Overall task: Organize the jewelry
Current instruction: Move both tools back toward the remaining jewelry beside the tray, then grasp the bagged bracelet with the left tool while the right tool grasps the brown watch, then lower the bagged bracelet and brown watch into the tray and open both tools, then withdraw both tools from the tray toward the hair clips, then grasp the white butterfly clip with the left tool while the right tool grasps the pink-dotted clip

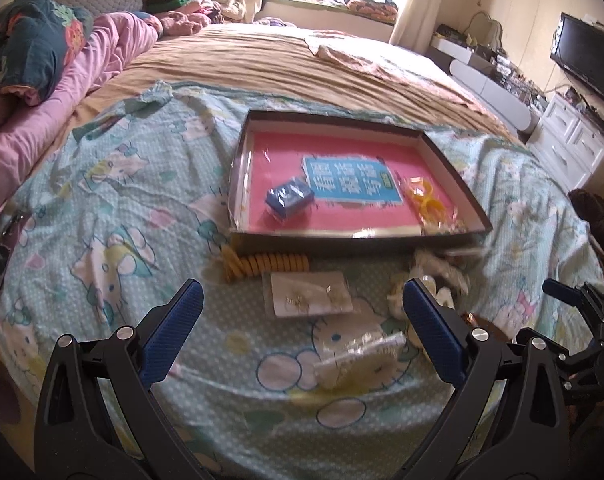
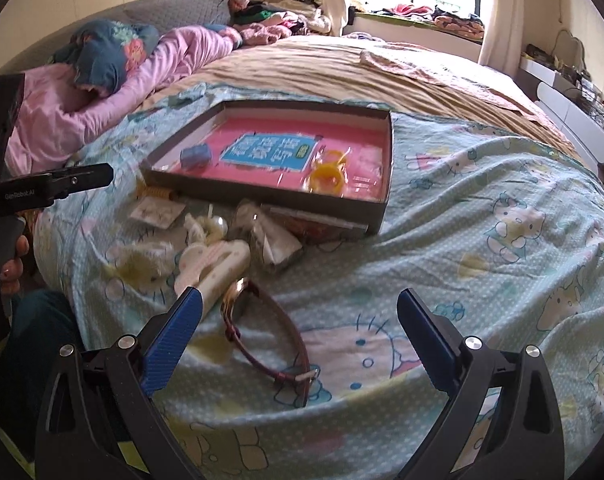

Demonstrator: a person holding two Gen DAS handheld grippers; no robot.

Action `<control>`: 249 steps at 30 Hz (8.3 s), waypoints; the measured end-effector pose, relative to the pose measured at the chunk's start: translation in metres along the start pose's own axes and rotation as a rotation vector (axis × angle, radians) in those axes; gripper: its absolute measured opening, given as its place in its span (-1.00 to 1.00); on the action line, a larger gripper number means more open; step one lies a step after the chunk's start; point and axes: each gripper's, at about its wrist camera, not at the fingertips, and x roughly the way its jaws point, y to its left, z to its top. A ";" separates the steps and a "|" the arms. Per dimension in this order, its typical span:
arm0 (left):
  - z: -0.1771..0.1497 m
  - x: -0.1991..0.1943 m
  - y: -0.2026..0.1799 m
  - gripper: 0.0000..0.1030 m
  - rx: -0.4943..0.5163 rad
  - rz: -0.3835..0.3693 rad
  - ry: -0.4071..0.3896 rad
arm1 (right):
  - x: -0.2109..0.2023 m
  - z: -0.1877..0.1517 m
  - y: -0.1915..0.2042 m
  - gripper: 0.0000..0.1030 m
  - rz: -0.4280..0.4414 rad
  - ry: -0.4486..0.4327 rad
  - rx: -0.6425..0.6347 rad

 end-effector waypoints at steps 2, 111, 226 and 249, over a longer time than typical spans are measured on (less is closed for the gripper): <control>-0.006 0.002 -0.002 0.82 0.008 0.003 0.015 | 0.005 -0.006 0.002 0.89 -0.001 0.016 -0.012; 0.075 0.106 -0.036 0.07 0.063 -0.075 0.046 | 0.104 0.111 -0.056 -0.41 -0.048 -0.076 0.075; 0.040 0.018 0.029 0.81 -0.039 -0.017 0.011 | 0.068 0.010 0.042 0.31 0.195 0.083 0.167; -0.011 0.073 -0.087 0.49 0.281 -0.163 0.179 | 0.013 -0.027 -0.024 -0.26 0.124 0.025 0.195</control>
